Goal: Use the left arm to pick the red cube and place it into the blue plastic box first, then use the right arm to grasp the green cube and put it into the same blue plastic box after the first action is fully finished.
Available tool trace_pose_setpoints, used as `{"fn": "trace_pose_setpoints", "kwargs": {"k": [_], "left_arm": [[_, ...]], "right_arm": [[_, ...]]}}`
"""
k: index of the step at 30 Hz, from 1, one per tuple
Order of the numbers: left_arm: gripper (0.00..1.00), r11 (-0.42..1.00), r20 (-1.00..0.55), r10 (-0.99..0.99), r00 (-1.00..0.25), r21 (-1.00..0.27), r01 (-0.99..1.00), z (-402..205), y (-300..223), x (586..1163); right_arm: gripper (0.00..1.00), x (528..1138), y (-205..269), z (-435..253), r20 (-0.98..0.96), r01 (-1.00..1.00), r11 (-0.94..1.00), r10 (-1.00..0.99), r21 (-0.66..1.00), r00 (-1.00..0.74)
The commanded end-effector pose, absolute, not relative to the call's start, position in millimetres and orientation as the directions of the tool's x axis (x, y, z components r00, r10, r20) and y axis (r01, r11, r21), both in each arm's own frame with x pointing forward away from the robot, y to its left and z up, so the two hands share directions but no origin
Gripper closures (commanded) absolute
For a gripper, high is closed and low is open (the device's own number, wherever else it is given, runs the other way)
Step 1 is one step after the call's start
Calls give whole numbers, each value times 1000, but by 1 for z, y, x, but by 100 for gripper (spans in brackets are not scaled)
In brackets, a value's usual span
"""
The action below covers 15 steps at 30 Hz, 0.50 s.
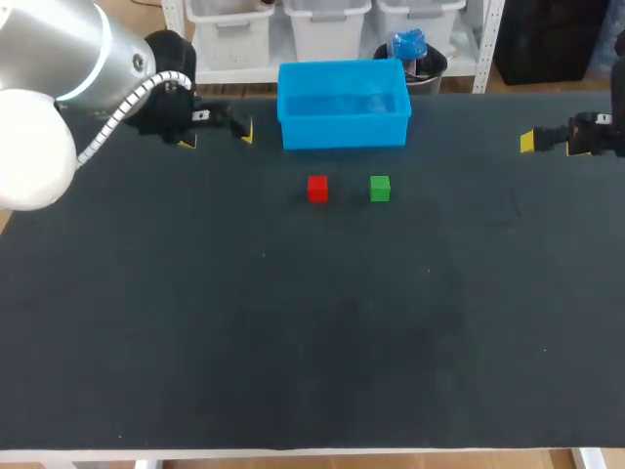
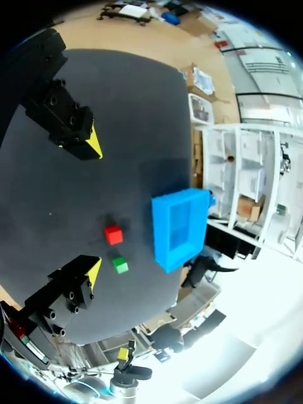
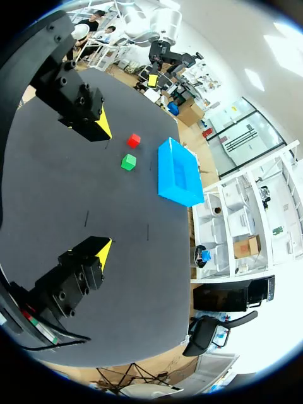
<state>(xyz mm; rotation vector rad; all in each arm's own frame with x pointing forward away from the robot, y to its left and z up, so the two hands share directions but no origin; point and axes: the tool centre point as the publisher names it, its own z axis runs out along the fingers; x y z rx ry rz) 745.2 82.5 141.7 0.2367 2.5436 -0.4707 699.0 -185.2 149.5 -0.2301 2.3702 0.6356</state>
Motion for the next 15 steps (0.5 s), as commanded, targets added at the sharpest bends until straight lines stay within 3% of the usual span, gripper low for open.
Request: {"fn": "trace_pose_setpoints", "kwargs": {"k": [1,15], "left_arm": [[0,933,-525,121,-843,-229,277,144,68,754],[0,970,-352,95,-931,-178,166,118,16,777]], "right_arm": [[0,700,-185,149,-644,-320,867,1,382,-765],[0,700,-185,149,-644,-320,867,1,382,-765]]}}
